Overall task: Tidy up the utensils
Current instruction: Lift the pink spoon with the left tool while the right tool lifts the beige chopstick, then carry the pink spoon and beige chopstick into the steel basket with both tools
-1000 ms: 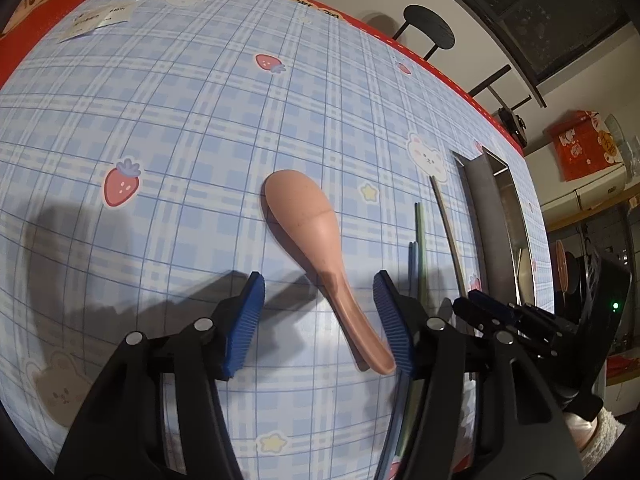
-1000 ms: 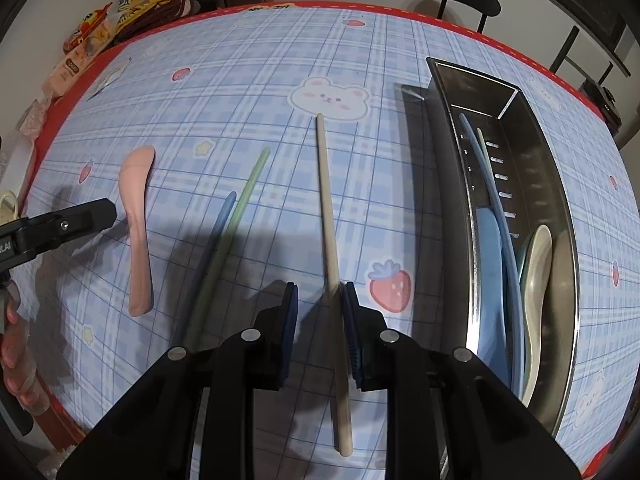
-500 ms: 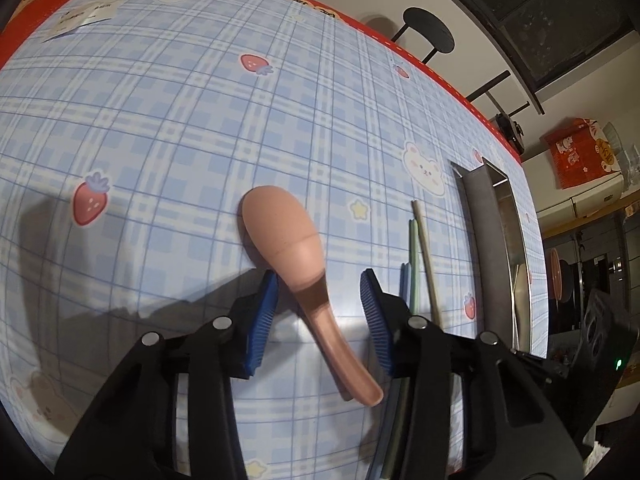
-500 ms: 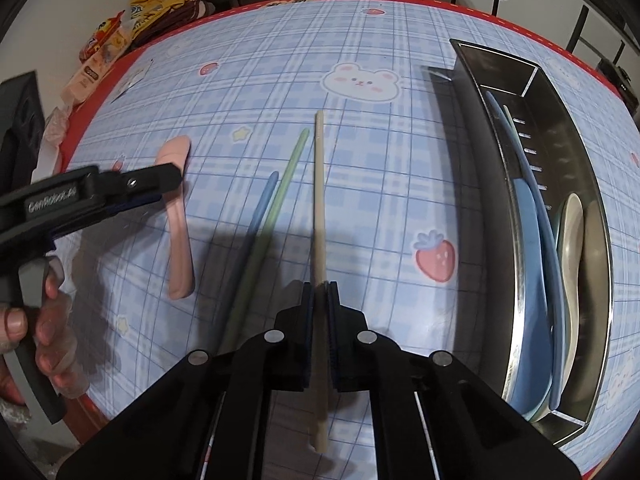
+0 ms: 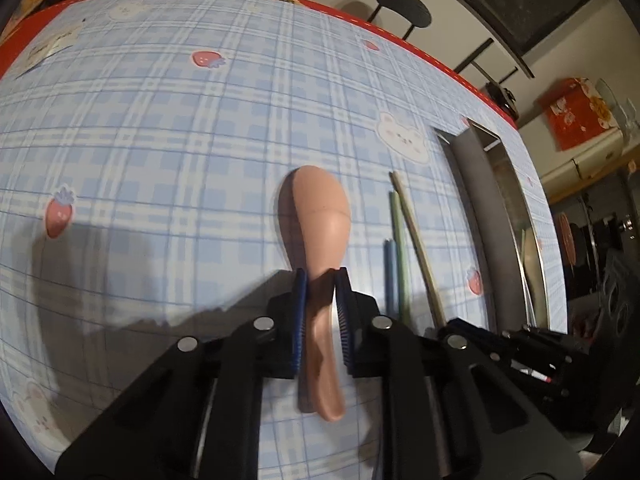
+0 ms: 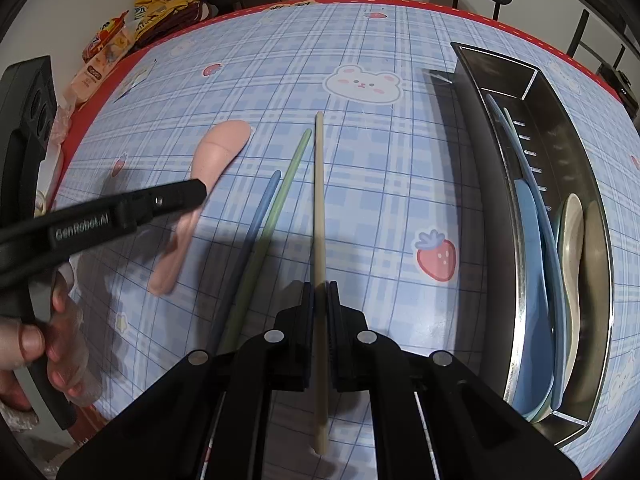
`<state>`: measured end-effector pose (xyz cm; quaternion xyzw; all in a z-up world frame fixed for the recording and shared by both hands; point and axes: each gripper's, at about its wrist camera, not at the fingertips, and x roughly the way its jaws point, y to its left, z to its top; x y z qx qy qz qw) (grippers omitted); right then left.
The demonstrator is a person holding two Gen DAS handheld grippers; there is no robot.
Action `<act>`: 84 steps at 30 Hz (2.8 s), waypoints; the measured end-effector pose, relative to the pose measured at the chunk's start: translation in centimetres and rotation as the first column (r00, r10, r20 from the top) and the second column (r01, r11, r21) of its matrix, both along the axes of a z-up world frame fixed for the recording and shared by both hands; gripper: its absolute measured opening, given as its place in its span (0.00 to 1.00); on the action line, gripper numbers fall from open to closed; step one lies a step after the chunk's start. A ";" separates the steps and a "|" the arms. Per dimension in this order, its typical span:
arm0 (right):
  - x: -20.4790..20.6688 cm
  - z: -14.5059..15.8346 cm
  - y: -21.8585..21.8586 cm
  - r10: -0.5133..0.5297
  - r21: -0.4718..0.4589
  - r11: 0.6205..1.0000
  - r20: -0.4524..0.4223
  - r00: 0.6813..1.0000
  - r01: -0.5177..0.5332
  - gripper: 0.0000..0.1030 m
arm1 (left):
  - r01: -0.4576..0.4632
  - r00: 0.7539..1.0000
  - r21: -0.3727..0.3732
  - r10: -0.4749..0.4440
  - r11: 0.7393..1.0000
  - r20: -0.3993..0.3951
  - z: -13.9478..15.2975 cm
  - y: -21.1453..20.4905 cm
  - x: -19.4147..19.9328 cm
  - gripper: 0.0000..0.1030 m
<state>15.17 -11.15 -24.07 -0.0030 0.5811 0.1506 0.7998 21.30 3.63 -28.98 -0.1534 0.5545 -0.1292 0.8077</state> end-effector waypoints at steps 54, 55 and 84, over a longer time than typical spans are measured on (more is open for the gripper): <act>-1.7 -0.2 1.2 0.073 -0.095 0.994 0.150 0.986 -0.059 0.07 | 0.163 0.987 0.066 -0.163 0.984 -0.010 -0.2 -2.5 -3.1 0.11; -1.7 -0.2 1.0 0.067 -0.088 0.995 0.148 0.987 -0.054 0.07 | 0.163 0.987 0.071 -0.162 0.984 -0.013 -0.2 -2.5 -3.4 0.11; -8.7 4.0 -5.2 -0.149 0.228 0.965 0.071 0.986 0.130 0.06 | 0.055 0.998 -0.041 -0.055 0.998 0.021 5.2 0.8 -12.3 0.10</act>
